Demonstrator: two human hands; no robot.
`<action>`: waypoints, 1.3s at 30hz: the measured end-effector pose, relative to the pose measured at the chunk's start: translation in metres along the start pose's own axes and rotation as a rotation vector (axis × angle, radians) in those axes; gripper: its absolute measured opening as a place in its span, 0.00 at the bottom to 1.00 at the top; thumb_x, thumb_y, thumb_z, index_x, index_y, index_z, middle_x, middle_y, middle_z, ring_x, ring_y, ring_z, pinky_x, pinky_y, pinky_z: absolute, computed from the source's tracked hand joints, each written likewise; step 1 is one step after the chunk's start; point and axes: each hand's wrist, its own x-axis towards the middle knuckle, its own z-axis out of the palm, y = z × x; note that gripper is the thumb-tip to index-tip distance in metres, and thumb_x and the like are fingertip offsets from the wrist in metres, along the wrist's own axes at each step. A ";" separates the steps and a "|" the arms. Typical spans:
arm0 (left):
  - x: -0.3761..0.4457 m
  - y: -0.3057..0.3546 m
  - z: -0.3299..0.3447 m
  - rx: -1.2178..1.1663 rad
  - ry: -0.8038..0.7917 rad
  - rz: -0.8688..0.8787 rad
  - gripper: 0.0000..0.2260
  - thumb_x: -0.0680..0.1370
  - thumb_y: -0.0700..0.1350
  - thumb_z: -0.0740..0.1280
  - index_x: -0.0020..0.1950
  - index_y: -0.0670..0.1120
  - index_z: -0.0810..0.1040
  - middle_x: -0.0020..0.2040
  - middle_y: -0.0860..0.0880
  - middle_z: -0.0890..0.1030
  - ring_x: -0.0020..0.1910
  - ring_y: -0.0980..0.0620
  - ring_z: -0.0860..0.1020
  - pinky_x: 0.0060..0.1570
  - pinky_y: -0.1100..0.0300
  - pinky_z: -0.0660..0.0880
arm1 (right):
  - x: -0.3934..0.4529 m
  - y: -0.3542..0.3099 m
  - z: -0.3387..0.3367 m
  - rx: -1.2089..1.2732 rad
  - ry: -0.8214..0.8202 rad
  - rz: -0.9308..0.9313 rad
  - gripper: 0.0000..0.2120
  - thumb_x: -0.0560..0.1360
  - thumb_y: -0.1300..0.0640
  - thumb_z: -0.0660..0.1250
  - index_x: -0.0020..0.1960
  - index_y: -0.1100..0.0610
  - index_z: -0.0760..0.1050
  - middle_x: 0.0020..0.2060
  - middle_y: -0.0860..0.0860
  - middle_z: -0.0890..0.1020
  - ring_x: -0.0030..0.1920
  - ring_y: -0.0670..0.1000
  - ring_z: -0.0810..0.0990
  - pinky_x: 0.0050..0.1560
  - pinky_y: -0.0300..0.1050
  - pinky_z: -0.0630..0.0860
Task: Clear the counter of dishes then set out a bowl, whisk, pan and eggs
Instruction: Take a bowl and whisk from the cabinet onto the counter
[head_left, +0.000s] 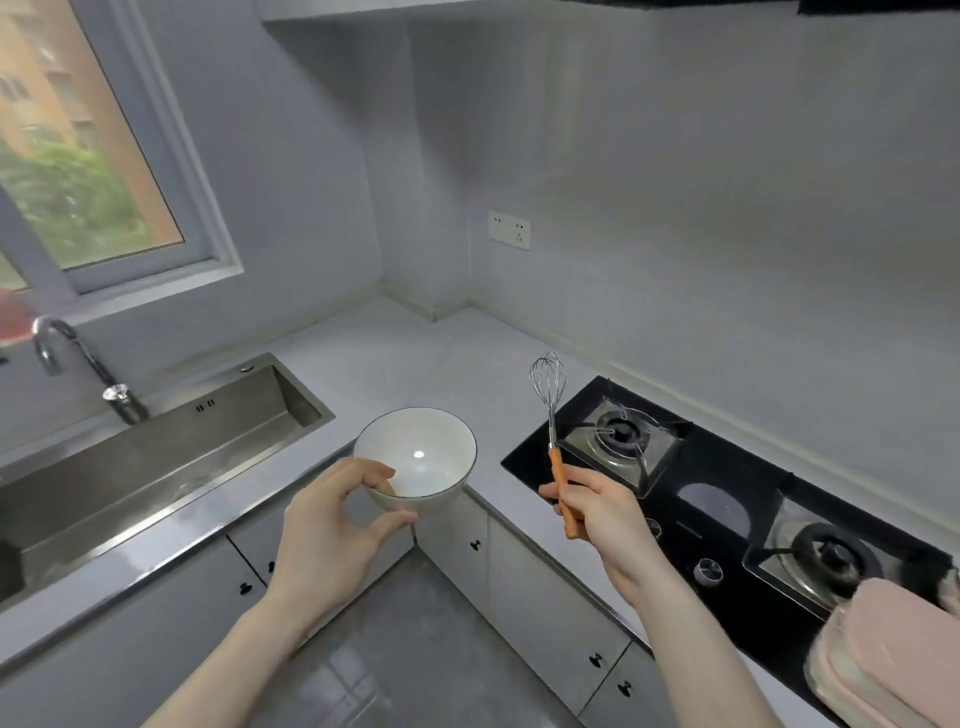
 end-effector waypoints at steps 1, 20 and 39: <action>0.011 -0.012 -0.003 -0.004 0.014 -0.029 0.17 0.65 0.49 0.84 0.42 0.55 0.77 0.53 0.63 0.82 0.57 0.59 0.80 0.61 0.52 0.76 | 0.016 -0.003 0.012 -0.007 -0.019 0.010 0.12 0.80 0.64 0.64 0.58 0.54 0.81 0.47 0.52 0.88 0.44 0.49 0.79 0.42 0.43 0.75; 0.267 -0.213 0.011 0.025 -0.109 -0.125 0.16 0.64 0.59 0.82 0.45 0.59 0.80 0.50 0.65 0.82 0.52 0.60 0.80 0.54 0.53 0.79 | 0.234 -0.013 0.149 -0.109 0.044 0.130 0.11 0.82 0.62 0.64 0.61 0.58 0.81 0.34 0.44 0.85 0.34 0.49 0.69 0.43 0.42 0.73; 0.427 -0.320 0.087 0.100 -0.100 -0.430 0.13 0.65 0.55 0.83 0.44 0.57 0.82 0.48 0.60 0.83 0.49 0.54 0.79 0.46 0.57 0.72 | 0.460 -0.016 0.192 -0.249 -0.025 0.250 0.08 0.76 0.66 0.71 0.54 0.61 0.81 0.47 0.58 0.87 0.27 0.45 0.76 0.30 0.34 0.72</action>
